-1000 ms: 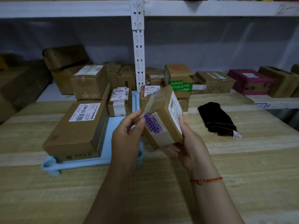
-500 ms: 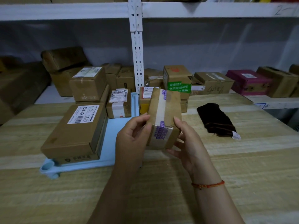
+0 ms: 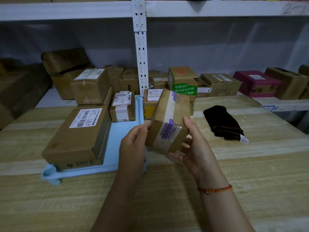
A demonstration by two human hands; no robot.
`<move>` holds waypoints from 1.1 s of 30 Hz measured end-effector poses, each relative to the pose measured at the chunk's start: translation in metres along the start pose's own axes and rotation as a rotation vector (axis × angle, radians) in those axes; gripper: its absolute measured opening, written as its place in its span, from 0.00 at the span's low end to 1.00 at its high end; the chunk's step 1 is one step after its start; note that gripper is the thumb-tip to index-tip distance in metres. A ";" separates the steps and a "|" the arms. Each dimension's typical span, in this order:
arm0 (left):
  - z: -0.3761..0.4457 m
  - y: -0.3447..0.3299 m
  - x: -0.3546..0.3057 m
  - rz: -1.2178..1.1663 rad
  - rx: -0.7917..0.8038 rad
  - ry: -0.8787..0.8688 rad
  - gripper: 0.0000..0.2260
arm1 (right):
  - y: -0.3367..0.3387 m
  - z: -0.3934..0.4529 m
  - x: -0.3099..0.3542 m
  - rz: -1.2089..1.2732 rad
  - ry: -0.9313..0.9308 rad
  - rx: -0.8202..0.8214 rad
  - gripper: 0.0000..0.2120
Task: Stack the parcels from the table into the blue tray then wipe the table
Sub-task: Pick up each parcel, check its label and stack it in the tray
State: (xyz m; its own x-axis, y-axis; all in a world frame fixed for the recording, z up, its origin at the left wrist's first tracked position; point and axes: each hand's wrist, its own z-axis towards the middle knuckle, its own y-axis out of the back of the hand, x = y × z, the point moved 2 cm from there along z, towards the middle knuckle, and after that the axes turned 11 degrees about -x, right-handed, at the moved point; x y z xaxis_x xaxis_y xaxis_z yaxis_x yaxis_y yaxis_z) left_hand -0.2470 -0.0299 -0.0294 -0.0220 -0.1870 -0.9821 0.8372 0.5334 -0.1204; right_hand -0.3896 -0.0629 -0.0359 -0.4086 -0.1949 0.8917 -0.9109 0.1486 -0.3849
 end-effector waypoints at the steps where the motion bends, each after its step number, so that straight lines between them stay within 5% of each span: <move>1: 0.000 0.001 0.001 0.013 -0.003 0.003 0.12 | 0.000 0.000 0.000 0.006 -0.024 -0.008 0.15; 5: 0.002 0.005 0.002 0.079 -0.021 -0.017 0.12 | -0.001 0.000 -0.001 0.018 -0.140 -0.031 0.29; 11: 0.003 0.006 0.002 0.075 -0.032 -0.007 0.12 | -0.001 0.000 -0.002 -0.018 -0.175 -0.024 0.34; 14: 0.003 0.007 0.005 0.071 -0.033 0.003 0.11 | 0.000 0.000 -0.002 -0.019 -0.168 -0.003 0.30; 19: 0.002 0.007 0.006 0.021 -0.023 0.068 0.12 | 0.006 0.001 -0.005 -0.022 -0.067 0.017 0.11; 24: 0.003 0.007 0.000 0.029 0.003 0.061 0.12 | 0.010 0.007 -0.010 -0.092 0.043 0.106 0.30; 33: 0.003 0.004 -0.012 0.222 0.180 0.004 0.20 | 0.014 0.005 -0.011 -0.198 0.197 0.253 0.43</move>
State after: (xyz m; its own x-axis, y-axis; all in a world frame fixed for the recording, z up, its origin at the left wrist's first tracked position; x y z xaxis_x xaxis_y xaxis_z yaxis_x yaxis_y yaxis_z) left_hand -0.2421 -0.0281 -0.0174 0.1710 -0.0789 -0.9821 0.9052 0.4063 0.1250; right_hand -0.3985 -0.0638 -0.0522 -0.2268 -0.0023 0.9739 -0.9665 -0.1225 -0.2254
